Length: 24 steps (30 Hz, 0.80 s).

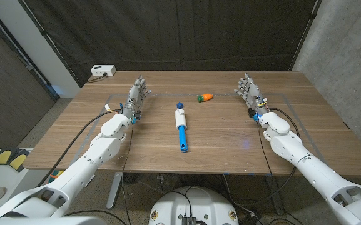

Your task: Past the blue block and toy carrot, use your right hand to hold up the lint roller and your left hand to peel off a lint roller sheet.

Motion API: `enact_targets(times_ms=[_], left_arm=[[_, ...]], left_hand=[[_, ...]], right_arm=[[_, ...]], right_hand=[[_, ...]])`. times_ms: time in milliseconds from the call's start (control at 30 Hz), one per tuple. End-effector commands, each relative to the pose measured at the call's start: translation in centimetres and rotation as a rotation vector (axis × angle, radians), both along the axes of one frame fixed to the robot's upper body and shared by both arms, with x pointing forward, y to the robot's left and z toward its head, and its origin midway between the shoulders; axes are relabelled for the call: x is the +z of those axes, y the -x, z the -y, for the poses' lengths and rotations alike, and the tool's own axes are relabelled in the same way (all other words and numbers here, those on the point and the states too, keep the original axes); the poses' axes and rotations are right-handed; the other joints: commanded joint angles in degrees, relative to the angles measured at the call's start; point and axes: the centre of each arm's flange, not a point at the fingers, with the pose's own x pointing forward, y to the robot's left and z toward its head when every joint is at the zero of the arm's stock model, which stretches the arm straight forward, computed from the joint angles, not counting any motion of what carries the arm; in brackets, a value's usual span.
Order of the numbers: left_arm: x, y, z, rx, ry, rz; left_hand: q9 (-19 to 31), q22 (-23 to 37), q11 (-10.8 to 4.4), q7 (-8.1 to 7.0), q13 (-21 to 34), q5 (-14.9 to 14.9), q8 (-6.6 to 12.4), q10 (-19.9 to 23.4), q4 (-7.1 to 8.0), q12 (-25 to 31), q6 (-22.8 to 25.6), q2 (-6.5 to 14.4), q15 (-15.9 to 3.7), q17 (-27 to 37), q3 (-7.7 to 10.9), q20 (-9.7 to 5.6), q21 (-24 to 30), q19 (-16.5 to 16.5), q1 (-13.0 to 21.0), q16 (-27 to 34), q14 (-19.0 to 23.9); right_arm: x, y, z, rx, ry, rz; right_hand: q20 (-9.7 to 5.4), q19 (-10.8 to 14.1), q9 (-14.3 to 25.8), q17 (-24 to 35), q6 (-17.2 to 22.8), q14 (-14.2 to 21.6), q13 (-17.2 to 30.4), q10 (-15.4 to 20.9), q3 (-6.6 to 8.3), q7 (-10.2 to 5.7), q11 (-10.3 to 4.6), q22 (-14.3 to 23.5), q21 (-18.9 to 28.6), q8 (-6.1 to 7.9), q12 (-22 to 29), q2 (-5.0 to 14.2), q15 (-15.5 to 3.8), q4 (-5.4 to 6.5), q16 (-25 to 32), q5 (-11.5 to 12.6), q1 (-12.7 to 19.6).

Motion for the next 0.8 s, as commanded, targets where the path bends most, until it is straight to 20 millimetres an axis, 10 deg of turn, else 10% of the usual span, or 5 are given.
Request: enact_targets(times_ms=[33, 800], left_arm=[[0.0, 0.1, 0.2, 0.002, 0.000, 0.000], [-0.2, 0.5, 0.7, -0.021, -0.003, 0.003]], left_hand=[[0.18, 0.28, 0.11, 0.11, 0.10, 0.32, 0.30, -0.33, -0.02, 0.28, -0.57, 2.71, 0.03, 0.11, 0.46, -0.11, 0.28, -0.59, 0.02, 0.27, -1.23], [0.22, 0.31, 0.71, -0.56, 0.12, 0.36, 1.08, 0.81, -0.06, 0.68, 1.99, 2.53, 0.83, 0.10, 0.13, 1.47, -0.21, -0.28, 0.02, 0.52, -0.30]], right_arm=[[-0.2, 0.4, 0.2, -0.010, 0.006, -0.002], [0.3, 4.9, -0.8, -0.138, 0.140, 0.069]], right_hand=[[0.02, 0.43, 0.22, 0.11, -0.62, -0.44, 0.23, 0.05, 0.36, 0.29, 0.72, 0.25, 0.30, 0.29, 0.33, 0.02, 0.12, -0.30, 0.25, 0.27, 0.61], [4.16, 1.40, 0.28, 0.23, 1.39, 2.60, 0.32, 2.18, 0.97, -0.46, 1.39, 0.39, 0.46, 1.08, 0.92, -0.18, 3.96, -2.54, 1.13, -0.07, 2.95]])
